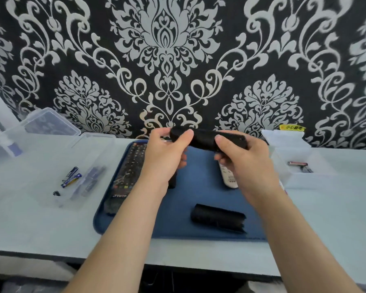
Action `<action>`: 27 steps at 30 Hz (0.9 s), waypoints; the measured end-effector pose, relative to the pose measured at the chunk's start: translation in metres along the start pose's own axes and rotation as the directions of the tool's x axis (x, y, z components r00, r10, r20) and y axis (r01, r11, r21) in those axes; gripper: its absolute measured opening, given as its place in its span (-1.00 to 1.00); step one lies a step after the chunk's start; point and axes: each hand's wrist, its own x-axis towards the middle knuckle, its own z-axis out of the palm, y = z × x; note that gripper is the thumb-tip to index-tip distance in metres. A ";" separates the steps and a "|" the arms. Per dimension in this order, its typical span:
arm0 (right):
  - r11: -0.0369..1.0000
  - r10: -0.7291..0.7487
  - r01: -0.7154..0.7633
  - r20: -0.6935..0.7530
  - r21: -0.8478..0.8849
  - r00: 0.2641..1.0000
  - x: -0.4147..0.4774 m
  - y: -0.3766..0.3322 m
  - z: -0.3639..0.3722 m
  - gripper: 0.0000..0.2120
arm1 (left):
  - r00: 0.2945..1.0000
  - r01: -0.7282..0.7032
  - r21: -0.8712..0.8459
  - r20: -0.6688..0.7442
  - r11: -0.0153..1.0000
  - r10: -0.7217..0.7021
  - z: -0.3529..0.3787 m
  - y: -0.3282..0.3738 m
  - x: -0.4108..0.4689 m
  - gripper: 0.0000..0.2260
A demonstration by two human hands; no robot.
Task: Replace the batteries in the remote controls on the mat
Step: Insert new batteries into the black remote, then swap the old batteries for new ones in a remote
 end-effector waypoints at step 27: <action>0.943 0.050 -0.199 -0.475 -0.268 0.879 0.011 0.000 -0.172 -0.76 | 0.595 -0.801 0.478 0.704 0.360 0.388 0.156 -0.034 -0.022 -0.78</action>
